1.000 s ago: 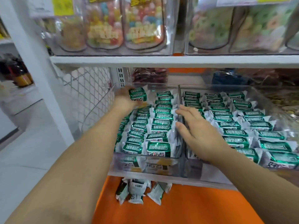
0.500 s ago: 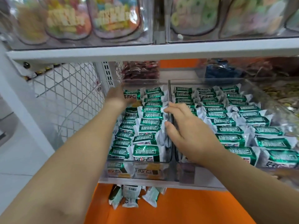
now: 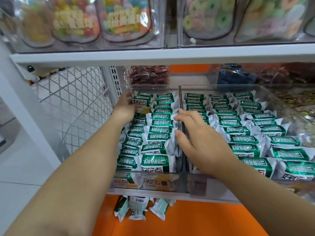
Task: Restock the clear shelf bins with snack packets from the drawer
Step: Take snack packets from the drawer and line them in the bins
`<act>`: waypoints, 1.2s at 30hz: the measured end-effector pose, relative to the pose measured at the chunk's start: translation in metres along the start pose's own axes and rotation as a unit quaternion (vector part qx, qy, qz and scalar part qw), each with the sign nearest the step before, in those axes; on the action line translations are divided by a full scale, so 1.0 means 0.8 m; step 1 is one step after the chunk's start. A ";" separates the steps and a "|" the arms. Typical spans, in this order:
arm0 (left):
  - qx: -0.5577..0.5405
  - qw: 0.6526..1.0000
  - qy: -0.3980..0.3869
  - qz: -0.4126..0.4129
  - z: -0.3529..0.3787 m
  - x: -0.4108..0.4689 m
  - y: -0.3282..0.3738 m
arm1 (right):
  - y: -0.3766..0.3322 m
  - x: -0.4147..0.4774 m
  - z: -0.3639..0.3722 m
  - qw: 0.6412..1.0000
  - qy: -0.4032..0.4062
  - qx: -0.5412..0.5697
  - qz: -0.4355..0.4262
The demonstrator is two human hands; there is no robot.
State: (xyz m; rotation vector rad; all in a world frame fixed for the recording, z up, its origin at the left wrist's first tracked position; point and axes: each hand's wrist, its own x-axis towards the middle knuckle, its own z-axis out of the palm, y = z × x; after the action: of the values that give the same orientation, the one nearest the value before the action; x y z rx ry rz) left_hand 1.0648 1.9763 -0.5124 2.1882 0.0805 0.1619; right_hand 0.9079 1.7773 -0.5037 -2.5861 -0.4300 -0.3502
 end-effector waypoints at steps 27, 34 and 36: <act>0.314 0.943 -0.010 0.112 -0.009 -0.029 0.012 | -0.011 0.000 -0.005 1.000 -0.013 -0.020 0.015; 0.177 0.941 0.102 0.272 -0.070 -0.169 0.008 | -0.034 -0.013 -0.027 0.996 -0.027 -0.078 0.023; 0.183 0.926 0.140 0.299 -0.089 -0.209 -0.006 | -0.050 -0.034 -0.027 0.998 0.014 -0.065 0.009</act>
State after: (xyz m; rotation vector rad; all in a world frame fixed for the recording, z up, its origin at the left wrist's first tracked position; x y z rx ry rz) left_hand 0.8888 2.0164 -0.4901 2.4838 -0.4367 0.8631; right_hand 0.8650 1.7932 -0.4773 -2.7066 -0.3854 -0.4197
